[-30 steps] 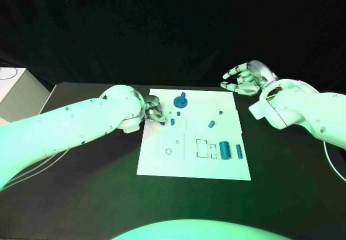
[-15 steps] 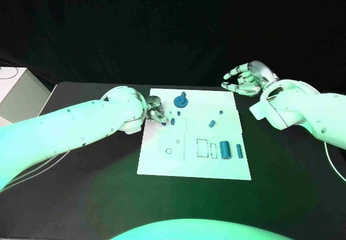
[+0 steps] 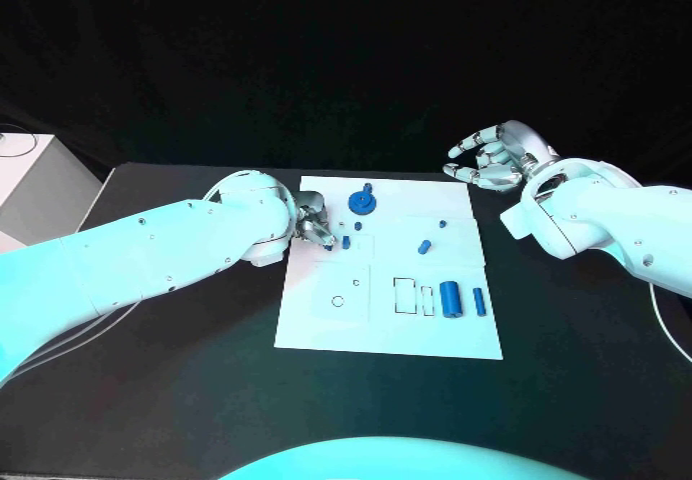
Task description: Assemble the parts on the task board
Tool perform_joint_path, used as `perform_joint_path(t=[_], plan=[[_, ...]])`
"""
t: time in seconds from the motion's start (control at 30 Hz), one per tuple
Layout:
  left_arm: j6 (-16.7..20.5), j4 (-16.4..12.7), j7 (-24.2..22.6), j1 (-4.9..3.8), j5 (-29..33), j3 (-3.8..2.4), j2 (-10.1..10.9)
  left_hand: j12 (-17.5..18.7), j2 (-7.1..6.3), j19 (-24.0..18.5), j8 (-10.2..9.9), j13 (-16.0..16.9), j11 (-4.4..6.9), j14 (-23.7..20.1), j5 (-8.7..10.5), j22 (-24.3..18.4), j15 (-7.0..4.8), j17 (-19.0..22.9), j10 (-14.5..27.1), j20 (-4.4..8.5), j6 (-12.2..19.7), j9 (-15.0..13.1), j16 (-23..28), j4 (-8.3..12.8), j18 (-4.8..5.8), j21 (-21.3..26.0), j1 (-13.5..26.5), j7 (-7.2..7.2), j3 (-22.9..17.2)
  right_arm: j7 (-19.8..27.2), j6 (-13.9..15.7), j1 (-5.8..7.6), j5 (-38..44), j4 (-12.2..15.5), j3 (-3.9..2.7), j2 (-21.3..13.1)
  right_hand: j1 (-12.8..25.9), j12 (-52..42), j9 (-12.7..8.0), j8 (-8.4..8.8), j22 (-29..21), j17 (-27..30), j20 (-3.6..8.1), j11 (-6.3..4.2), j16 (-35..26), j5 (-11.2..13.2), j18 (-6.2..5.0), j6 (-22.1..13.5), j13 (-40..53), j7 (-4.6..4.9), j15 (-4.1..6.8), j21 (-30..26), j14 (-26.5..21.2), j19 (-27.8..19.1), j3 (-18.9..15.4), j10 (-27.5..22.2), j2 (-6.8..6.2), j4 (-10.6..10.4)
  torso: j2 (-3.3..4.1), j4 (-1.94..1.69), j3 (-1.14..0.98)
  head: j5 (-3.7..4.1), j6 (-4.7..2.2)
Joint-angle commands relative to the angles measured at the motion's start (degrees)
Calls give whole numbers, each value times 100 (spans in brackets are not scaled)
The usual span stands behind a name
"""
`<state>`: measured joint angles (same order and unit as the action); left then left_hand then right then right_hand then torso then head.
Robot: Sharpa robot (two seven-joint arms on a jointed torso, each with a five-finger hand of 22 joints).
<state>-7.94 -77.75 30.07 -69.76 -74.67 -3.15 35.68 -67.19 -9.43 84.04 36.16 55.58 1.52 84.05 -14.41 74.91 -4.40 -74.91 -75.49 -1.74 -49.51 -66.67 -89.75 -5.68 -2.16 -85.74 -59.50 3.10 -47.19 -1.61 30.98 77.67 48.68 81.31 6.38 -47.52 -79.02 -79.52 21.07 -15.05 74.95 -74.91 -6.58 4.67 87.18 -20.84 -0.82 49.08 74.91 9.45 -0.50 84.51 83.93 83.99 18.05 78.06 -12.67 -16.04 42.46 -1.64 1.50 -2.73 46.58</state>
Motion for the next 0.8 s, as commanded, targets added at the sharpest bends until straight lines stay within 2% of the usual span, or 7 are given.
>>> perform_joint_path(t=[0.03,0.2,0.27,0.37,0.57,0.8], plan=[[-168,6,42,17,-203,6,-5,-22,125,207,26,-9,-9,595,-20,901,-14,-1509,-42,30,-11,-6,-25,576,54,-31,-177,-25,-607,61,-25,-2,48,2,-1,-1,20,26,9,-28,1134,-880,56,-4,-35,-17,-57,-42,288,5,31,-38,442,354,25,-33,-26,-7,6,-2,4,0,0],[-55,-5,46,18,-283,2,-8,-29,106,223,36,0,-6,595,-55,925,-18,-1509,-61,33,-32,-14,-25,593,60,-47,-175,-28,-640,63,-25,-3,48,2,-1,-2,20,26,9,-28,1134,-880,56,-4,-35,-17,-57,-42,288,5,31,-38,442,354,25,-33,-26,-7,7,-1,7,-4,1],[29,-19,44,18,-319,-1,-8,-42,66,247,54,16,3,595,-172,959,-25,-1509,-100,41,-67,-29,-25,603,68,-69,-147,-36,-691,65,-25,-3,48,0,-1,-2,20,26,9,-28,1134,-880,56,-4,-35,-17,-57,-42,288,5,31,-38,442,354,25,-33,-26,-7,8,2,7,-5,3],[101,-47,43,19,-344,-4,2,-60,41,260,63,39,10,595,-251,978,-32,-1509,-129,47,-87,-37,-25,606,73,-82,-126,-43,-713,65,-25,-3,48,-1,-1,-4,20,26,9,-28,1134,-880,56,-4,-35,-17,-57,-42,288,5,31,-38,442,354,25,-33,-26,-7,7,5,8,-8,10],[196,-110,42,22,-281,-10,50,-65,30,265,66,45,13,595,-288,986,-35,-1509,-140,50,-97,-40,-25,607,75,-86,-118,-47,-720,65,-26,-4,48,2,-1,-13,20,26,9,-28,1134,-880,56,-4,-35,-17,-57,-42,288,5,31,-38,442,354,25,-33,-26,-7,8,-8,12,7,28],[297,-149,40,25,-252,-16,86,-67,26,267,68,48,15,595,-305,989,-37,-1509,-145,52,-102,-41,-25,607,76,-89,-114,-49,-723,64,-30,-4,48,3,-1,-20,31,24,11,-34,1136,-882,58,-5,-35,-42,-56,-45,288,5,32,-36,443,357,40,-29,-30,-9,6,-3,13,6,30]])
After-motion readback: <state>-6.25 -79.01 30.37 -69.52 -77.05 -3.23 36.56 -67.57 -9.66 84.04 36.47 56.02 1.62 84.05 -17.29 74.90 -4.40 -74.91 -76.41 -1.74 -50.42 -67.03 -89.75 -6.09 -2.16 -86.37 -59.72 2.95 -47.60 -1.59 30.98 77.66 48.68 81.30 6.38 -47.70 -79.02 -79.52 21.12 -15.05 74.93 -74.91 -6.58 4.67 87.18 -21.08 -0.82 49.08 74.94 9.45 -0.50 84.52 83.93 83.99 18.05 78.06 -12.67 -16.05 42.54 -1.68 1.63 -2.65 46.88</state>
